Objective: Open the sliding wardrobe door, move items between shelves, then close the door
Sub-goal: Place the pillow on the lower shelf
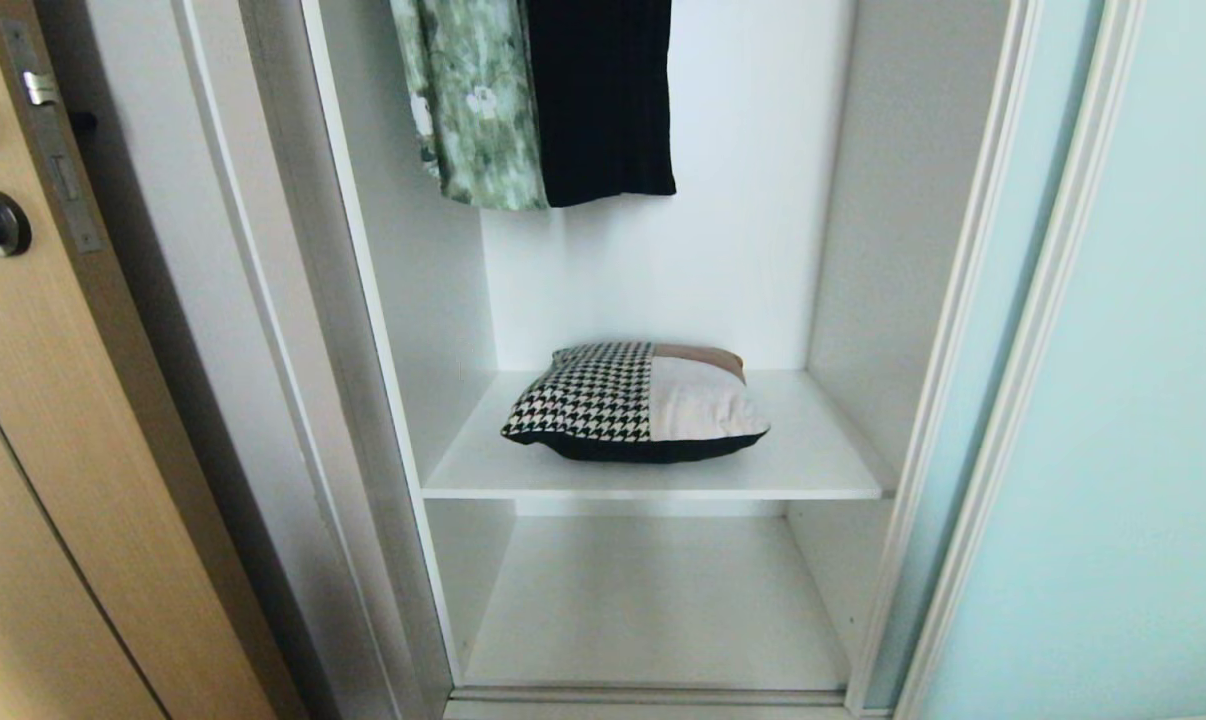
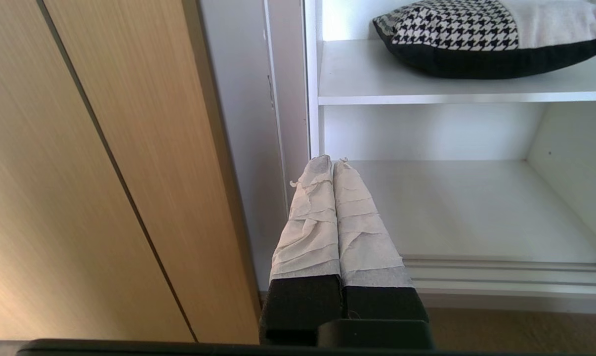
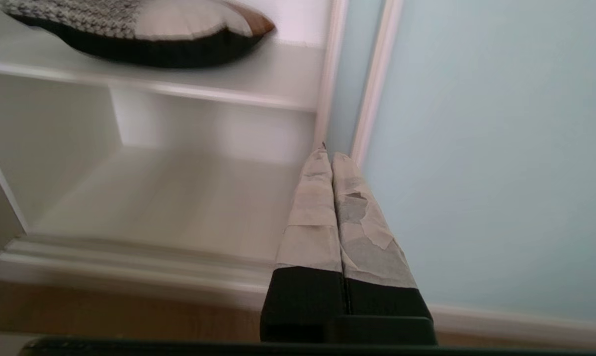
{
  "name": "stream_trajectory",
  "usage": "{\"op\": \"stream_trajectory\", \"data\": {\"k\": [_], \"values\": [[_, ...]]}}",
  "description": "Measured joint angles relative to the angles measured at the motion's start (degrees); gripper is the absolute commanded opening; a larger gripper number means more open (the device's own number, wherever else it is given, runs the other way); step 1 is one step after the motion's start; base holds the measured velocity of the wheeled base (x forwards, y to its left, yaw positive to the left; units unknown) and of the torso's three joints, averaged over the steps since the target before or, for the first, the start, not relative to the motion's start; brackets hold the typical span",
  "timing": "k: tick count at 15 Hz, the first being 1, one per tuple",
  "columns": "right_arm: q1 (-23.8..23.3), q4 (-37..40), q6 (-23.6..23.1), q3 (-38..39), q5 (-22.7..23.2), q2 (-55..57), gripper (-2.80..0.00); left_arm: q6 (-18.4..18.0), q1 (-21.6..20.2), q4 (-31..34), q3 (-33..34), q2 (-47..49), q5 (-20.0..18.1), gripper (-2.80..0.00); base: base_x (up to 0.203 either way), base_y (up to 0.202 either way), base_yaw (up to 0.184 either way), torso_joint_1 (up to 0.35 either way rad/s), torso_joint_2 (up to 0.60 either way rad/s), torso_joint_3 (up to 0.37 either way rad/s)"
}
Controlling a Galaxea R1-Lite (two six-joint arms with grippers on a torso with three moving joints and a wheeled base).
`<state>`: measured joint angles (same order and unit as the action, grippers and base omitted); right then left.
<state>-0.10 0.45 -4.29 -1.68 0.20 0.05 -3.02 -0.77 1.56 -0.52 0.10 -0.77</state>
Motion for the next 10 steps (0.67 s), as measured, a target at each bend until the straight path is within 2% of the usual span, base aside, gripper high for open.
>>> {"op": "stream_trajectory", "data": {"k": [1,4,7,10], "values": [[0.0,0.78,-0.08,-3.53,-0.31,0.67,-2.8,0.0,0.0,0.0,0.0,0.0,-0.02,-2.8,0.0,0.0,0.0,0.0,0.0,0.0],[0.02,4.16,-0.05,-21.39,1.29,7.53,-2.8,0.02,-0.02,0.01,0.0,0.0,-0.02,-2.8,0.0,0.0,0.0,0.0,0.0,0.0],[0.07,8.7,0.08,-35.35,7.5,20.34,-2.8,-0.02,0.0,0.01,0.0,0.0,-0.02,-2.8,0.0,0.0,0.0,0.0,0.0,0.0],[0.37,11.61,1.76,-44.47,14.12,34.91,-2.8,-0.02,0.0,0.0,0.0,0.0,-0.02,-2.8,0.0,0.0,0.0,0.0,0.0,0.0]]}}
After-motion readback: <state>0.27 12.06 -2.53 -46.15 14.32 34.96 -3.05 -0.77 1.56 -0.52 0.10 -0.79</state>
